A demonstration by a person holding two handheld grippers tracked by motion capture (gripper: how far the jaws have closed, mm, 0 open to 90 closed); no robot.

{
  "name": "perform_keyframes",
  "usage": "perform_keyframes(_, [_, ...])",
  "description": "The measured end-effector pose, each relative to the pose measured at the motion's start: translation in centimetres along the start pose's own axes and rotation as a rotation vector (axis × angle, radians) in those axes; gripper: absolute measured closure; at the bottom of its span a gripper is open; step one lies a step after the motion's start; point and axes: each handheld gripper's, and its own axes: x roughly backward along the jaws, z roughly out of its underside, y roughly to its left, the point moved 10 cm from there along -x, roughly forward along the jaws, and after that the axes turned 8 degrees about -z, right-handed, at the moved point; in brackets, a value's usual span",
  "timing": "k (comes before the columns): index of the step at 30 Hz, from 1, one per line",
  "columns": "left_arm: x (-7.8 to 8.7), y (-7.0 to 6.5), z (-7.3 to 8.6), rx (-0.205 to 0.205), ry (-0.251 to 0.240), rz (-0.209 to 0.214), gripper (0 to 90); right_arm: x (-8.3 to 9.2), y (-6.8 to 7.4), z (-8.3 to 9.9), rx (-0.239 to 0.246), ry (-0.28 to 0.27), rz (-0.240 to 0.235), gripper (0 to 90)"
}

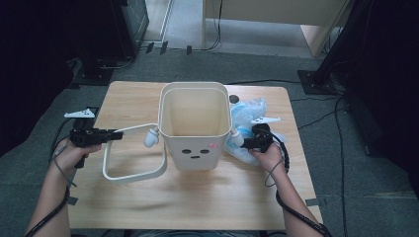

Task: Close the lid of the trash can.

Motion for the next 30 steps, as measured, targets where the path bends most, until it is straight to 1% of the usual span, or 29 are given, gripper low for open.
perform_keyframes(2, [0.4, -0.1, -0.3, -0.005, -0.003, -0.002, 75.1, 0.0, 0.0, 0.0, -0.001, -0.002, -0.002, 26.2])
perform_keyframes(6, [1.2, -0.3, -0.9, -0.022, 0.006, -0.02, 75.0, 0.0, 0.0, 0.0, 0.006, -0.004, -0.002, 26.2])
perform_keyframes(8, [1.6, -0.6, -1.3, -0.025, 0.002, -0.008, 74.9, 0.0, 0.0, 0.1, 0.008, -0.006, -0.002, 26.2])
perform_keyframes(10, [2.0, -0.9, -1.5, -0.021, 0.012, 0.001, 75.0, 0.0, 0.0, 0.1, 0.01, -0.006, 0.001, 26.2])
perform_keyframes(14, [2.9, -1.1, -2.0, -0.027, 0.012, -0.001, 74.9, 0.0, 0.0, 0.1, 0.008, -0.004, 0.0, 26.1])
perform_keyframes(17, [3.4, -0.9, -2.1, -0.029, 0.014, -0.009, 75.0, 0.0, 0.0, 0.1, 0.008, -0.004, 0.0, 26.1])
perform_keyframes(24, [4.3, -0.5, -2.0, -0.015, 0.025, -0.019, 74.8, 0.0, 0.0, 0.1, 0.006, -0.004, 0.0, 26.1])
perform_keyframes(30, [5.0, 0.1, -1.8, -0.02, 0.031, -0.036, 74.6, 0.0, 0.1, 0.1, 0.007, -0.003, -0.002, 26.1])
